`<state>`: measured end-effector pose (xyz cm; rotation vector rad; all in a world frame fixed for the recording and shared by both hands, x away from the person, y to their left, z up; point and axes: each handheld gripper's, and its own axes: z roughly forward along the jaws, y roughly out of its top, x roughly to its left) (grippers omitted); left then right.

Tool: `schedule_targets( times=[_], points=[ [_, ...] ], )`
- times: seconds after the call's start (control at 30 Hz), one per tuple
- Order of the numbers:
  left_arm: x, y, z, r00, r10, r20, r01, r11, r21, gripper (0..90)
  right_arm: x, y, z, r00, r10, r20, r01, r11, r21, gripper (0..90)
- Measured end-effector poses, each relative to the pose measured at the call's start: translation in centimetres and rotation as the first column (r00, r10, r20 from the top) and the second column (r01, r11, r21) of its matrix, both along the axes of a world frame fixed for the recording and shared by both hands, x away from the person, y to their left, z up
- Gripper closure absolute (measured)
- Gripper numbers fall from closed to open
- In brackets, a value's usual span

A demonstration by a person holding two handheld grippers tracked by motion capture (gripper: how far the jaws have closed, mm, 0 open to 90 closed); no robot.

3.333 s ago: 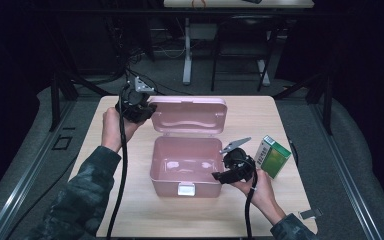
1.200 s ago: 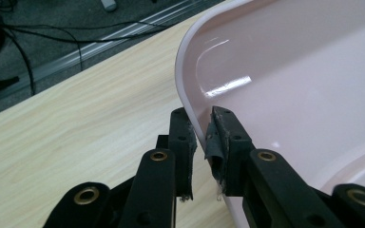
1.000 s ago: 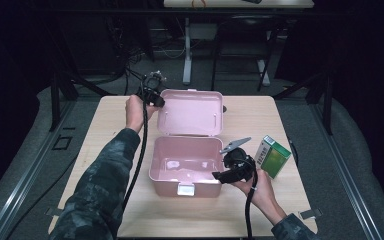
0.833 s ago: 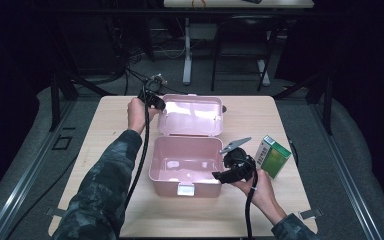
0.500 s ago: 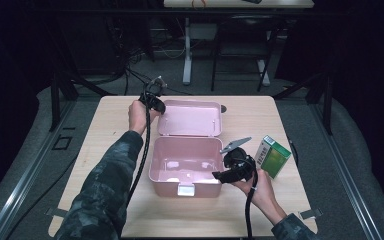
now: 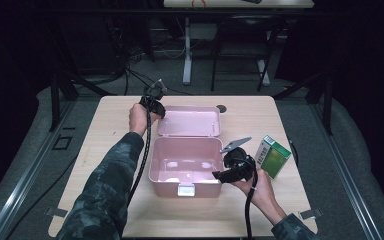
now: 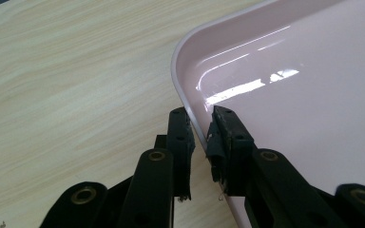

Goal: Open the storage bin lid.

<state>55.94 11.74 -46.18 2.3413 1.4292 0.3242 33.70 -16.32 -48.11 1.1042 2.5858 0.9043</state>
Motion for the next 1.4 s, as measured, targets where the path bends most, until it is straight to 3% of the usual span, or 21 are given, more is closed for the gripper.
schedule_targets(
  times=[0.13, 0.33, 0.47, 0.83, 0.97, 1.07, 1.4],
  points=[
    [0.0, 0.2, -0.1, 0.9999, -0.009, -0.008, 0.009, 1.0, -0.001, 73.5, 0.0, 0.0, 0.0, 1.0, -0.001, 0.0, 0.001, 1.0, -0.002, 42.2],
    [-0.2, 0.8, 0.1, 0.9999, -0.004, -0.014, 0.004, 0.9998, -0.018, 54.3, 0.0, 0.1, 0.0, 1.0, -0.002, -0.003, 0.002, 1.0, -0.002, 41.8],
    [-0.5, 1.4, 0.8, 1.0, -0.006, -0.003, 0.006, 0.9998, -0.021, 41.5, 0.0, 0.1, 0.0, 1.0, 0.001, -0.003, -0.001, 1.0, -0.002, 41.6],
    [-2.5, 3.4, 3.5, 0.9986, -0.036, 0.039, 0.037, 0.999, -0.026, 20.4, 0.0, 0.1, 0.1, 0.9999, 0.001, -0.011, -0.001, 1.0, -0.006, 40.4],
    [-3.6, 3.9, 4.4, 0.9969, -0.061, 0.051, 0.061, 0.998, -0.015, 17.3, 0.0, 0.0, 0.2, 1.0, 0.0, -0.01, 0.0, 1.0, -0.007, 39.9],
    [-4.9, 4.1, 5.3, 0.9929, -0.093, 0.074, 0.095, 0.995, -0.031, 15.3, 0.0, 0.0, 0.2, 1.0, 0.002, -0.009, -0.002, 1.0, -0.008, 39.6],
    [-8.7, 4.2, 5.9, 0.9794, -0.167, 0.114, 0.17, 0.9854, -0.017, 10.2, -0.1, 0.0, 0.3, 1.0, 0.004, -0.008, -0.004, 0.9998, -0.02, 38.4]
  ],
)
